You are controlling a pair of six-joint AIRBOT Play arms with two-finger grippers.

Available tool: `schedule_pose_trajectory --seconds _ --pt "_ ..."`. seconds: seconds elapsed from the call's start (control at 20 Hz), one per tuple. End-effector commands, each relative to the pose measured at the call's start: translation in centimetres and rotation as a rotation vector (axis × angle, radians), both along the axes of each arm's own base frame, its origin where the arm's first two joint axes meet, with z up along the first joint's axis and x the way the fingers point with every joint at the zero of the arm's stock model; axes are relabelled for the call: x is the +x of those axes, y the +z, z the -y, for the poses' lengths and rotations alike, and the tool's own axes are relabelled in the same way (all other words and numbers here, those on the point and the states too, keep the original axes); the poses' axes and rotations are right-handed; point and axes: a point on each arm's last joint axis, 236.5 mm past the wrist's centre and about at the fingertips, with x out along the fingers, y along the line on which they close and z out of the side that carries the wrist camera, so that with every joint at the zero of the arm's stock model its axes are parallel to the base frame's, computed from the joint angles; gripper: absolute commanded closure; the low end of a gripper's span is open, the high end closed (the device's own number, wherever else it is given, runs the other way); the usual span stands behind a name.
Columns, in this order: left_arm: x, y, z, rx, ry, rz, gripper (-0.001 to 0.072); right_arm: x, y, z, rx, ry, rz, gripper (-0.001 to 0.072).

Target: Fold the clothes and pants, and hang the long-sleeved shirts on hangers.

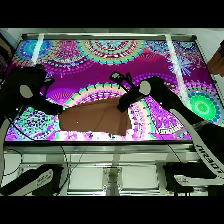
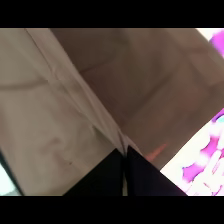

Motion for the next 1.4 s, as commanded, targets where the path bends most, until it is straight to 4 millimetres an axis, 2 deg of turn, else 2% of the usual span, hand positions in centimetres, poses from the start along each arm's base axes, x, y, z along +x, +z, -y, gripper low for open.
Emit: schedule_pose_trajectory --seconds 0.0,0.05,0.15,0.2,0.25,0.35,0.45,0.55,0.65,0.7,0.75,0.8,0.9,1.0,1.1,1.25,1.35 --pt "3.6 0.8 -0.2 0.003 0.022 0.151 0.0683 3.0 -2.0 -0.9 0.022 -0.040 0.067 0.0706" --pt "3.8 0.5 -0.2 0.005 0.020 0.150 0.0676 3.1 -2.6 -0.9 0.017 -0.041 0.060 0.0705" --pt "4.0 -0.8 -0.3 0.003 0.023 0.125 0.0429 3.7 -2.7 -1.1 0.025 -0.047 0.077 0.0680" --pt "4.1 -1.6 0.1 -0.015 0.029 0.105 0.0418 4.0 -2.3 -1.2 0.034 -0.049 0.093 0.0617" --pt "4.2 -2.4 0.4 -0.032 0.036 0.087 0.0415 4.4 -1.9 -1.4 0.040 -0.050 0.106 0.0506" --pt "4.2 -3.5 1.1 -0.067 0.050 0.058 0.0409 4.8 -0.8 -1.3 0.042 -0.050 0.110 0.0349" --pt "4.2 -3.3 1.0 -0.065 0.049 0.065 0.0410 5.1 0.5 -0.5 0.036 -0.060 0.091 0.0203" --pt "4.2 -2.2 0.4 -0.053 0.056 0.091 0.0409 4.9 1.8 1.8 0.020 -0.133 0.001 0.0149" --pt "3.8 -0.7 -0.9 -0.034 0.072 0.113 0.0406 3.1 1.9 6.1 -0.004 -0.251 -0.190 0.0108" --pt "3.2 0.1 -1.6 -0.033 0.085 0.115 0.0296 1.5 1.6 8.0 0.011 -0.302 -0.317 0.0098" --pt "2.5 0.7 -2.3 -0.035 0.104 0.108 0.0088 -0.1 1.4 9.2 0.064 -0.350 -0.449 0.0098" --pt "1.6 1.2 -3.0 -0.037 0.123 0.092 0.0030 -1.1 1.3 9.6 0.146 -0.389 -0.552 0.0097" --pt "-0.1 1.8 -4.2 -0.039 0.147 0.059 0.0027 -1.2 -0.2 9.9 0.261 -0.476 -0.629 0.0096" --pt "-1.1 2.2 -5.1 -0.046 0.175 0.040 0.0021 -2.1 -3.6 10.2 0.248 -0.534 -0.652 0.0027" --pt "-1.4 2.8 -5.0 -0.070 0.195 0.051 0.0021 -3.5 -6.2 9.8 0.228 -0.550 -0.675 0.0027" --pt "-2.3 2.7 -4.7 -0.081 0.192 0.024 0.0021 -5.7 -8.6 8.3 0.200 -0.532 -0.759 0.0027" --pt "-2.5 2.6 -4.6 -0.083 0.190 0.012 0.0021 -5.9 -9.7 6.4 0.211 -0.523 -0.784 0.0029"
